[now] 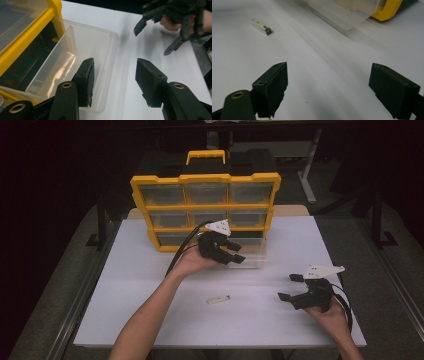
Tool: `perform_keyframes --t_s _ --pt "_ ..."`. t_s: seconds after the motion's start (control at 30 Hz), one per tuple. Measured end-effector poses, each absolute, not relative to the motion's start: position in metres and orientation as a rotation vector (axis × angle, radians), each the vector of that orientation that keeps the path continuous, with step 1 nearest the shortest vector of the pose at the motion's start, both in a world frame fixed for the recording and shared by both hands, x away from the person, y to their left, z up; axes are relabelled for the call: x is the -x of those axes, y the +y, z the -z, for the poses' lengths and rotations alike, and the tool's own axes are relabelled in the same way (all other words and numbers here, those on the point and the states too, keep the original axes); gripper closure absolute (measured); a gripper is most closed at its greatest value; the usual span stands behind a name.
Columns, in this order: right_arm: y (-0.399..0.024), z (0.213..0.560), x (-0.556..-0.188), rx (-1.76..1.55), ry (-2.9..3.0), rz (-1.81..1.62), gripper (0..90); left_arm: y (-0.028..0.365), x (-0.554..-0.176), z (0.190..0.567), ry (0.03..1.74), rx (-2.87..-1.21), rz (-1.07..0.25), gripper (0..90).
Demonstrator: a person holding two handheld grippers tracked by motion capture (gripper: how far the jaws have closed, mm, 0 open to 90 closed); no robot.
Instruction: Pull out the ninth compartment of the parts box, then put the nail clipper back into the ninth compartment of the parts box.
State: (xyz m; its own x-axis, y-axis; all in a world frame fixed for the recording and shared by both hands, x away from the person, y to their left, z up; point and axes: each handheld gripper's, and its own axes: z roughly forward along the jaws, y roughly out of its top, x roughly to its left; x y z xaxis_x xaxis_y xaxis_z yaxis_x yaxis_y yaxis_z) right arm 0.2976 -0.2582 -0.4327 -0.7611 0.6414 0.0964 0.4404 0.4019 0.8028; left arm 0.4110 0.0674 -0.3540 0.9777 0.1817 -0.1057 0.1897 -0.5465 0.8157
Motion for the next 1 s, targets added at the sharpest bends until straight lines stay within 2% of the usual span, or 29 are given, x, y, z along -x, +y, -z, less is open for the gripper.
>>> perform_keyframes --t_s 0.27,0.67,1.0 --pt "-0.258 0.435 -0.298 -0.965 2.437 -1.259 14.6 0.092 -0.392 0.343 0.28 -2.14 -0.055 36.9" --pt "-0.255 0.438 -0.303 -1.001 2.429 -1.244 14.6 0.135 -0.363 0.345 0.377 -2.146 -0.16 30.8" --pt "-0.257 0.44 -0.301 -1.03 2.429 -1.23 14.6 0.157 -0.347 0.351 0.412 -2.133 -0.187 30.3"
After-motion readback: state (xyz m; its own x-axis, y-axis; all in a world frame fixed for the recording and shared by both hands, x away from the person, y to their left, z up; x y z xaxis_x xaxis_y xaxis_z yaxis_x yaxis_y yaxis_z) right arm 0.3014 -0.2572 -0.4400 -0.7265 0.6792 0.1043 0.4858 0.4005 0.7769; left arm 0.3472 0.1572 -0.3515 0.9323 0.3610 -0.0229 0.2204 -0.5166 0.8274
